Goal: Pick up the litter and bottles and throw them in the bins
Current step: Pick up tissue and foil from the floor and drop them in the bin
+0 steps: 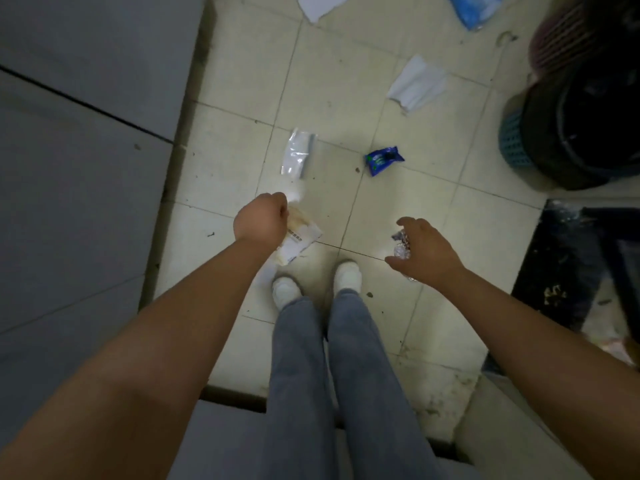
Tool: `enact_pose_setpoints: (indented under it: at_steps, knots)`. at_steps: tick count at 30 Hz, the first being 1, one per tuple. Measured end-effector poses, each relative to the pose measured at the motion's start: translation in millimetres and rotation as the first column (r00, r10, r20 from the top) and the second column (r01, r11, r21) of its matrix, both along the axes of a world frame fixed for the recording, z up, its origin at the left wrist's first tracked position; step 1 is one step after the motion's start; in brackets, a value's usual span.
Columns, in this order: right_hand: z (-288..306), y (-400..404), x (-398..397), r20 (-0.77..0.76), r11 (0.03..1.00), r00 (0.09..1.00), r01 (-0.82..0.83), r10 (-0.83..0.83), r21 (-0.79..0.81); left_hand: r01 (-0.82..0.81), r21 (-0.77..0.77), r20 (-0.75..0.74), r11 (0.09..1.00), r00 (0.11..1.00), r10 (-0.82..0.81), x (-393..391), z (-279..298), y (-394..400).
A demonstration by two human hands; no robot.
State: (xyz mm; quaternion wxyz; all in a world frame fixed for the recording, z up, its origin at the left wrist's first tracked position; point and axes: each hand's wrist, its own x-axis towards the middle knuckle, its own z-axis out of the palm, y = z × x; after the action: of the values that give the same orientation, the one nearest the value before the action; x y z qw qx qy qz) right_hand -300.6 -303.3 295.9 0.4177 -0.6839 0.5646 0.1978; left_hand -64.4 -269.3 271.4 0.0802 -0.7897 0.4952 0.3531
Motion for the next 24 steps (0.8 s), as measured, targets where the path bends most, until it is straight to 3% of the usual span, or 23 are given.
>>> enact_pose_setpoints:
  at_steps: [7,14,18,24]
  knots:
    - [46,-68,-91,-0.036,0.982,0.993,0.108,-0.115,-0.155,0.292,-0.122,0.011,0.949,0.956,-0.293,-130,68,-105]
    - [45,-185,-236,-0.111,0.928,0.952,0.244,-0.284,-0.281,0.502,-0.197,0.091,0.842,0.864,-0.494,-313,69,-248]
    - [38,-237,-328,-0.127,0.902,0.919,0.327,-0.373,-0.281,0.491,-0.218,0.055,0.844,0.869,-0.491,-416,56,-317]
    - [8,-303,-408,-0.069,0.864,0.896,0.400,-0.439,-0.305,0.313,-0.217,-0.061,0.925,0.941,-0.333,-513,24,-382]
